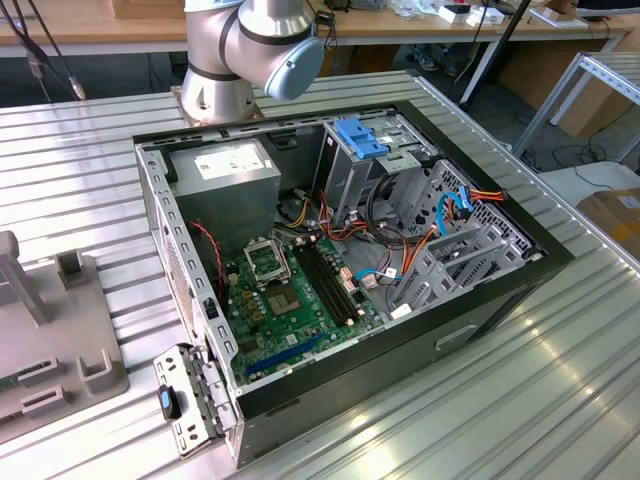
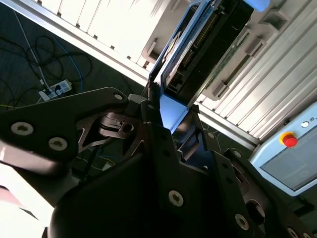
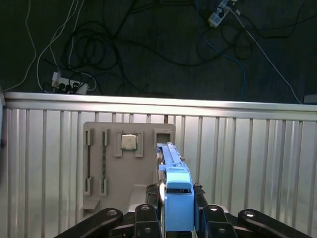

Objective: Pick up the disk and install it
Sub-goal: 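Pick up the disk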

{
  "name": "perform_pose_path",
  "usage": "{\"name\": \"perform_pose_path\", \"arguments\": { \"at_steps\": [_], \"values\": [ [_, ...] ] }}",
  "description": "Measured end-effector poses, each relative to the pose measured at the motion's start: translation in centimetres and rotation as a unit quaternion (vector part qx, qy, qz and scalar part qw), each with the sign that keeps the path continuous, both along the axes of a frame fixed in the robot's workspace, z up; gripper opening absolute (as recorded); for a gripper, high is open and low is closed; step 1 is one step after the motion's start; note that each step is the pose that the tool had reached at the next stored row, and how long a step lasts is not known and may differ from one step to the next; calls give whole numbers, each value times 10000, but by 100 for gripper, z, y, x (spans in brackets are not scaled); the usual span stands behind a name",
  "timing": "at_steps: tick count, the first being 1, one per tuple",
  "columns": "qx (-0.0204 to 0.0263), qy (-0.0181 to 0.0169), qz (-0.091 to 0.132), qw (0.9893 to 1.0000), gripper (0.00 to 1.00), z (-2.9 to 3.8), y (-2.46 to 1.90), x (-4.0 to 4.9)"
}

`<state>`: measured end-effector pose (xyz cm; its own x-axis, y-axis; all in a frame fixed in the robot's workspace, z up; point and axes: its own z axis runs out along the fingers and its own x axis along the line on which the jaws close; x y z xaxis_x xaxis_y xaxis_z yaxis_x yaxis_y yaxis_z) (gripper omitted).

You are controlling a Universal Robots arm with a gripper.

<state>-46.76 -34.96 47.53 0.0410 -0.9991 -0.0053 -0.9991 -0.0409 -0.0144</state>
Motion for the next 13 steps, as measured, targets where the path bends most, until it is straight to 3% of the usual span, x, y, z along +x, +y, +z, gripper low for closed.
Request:
{"name": "perform_pose_path", "arguments": {
  "at_steps": [4,7,13],
  "values": [
    [0,1,0,10000,36,78,0,0],
    [0,1,0,10000,36,200,0,0],
    [0,0,0,10000,36,210,0,0]
  ]
}}
